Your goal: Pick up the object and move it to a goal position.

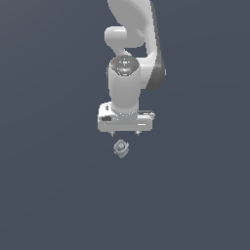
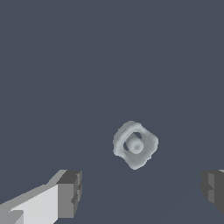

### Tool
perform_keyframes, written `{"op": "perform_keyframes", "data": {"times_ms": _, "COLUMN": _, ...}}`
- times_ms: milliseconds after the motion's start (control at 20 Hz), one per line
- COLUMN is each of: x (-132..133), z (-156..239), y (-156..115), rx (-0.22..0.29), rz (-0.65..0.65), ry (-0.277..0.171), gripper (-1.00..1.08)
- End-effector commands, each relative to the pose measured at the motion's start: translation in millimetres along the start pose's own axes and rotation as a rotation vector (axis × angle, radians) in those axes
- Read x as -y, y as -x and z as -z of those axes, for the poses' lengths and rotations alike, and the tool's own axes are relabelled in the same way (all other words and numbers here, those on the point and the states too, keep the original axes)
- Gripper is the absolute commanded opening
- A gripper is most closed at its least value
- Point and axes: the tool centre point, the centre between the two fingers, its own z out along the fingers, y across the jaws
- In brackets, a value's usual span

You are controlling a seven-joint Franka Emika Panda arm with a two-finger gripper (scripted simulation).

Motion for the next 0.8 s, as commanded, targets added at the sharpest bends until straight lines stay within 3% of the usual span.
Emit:
{"op": "perform_keyframes", "data": {"times_ms": 0, "x": 0.0, "z": 0.0, "y": 0.0, "rx": 0.000, "rz": 0.000, "ry": 0.000, "gripper": 1.00}}
{"op": "perform_keyframes", "data": {"times_ms": 750, "x": 2.5, "z": 10.5, "y": -5.2, "rx": -0.012, "rz": 0.010, "ry": -0.022, "gripper": 1.00}}
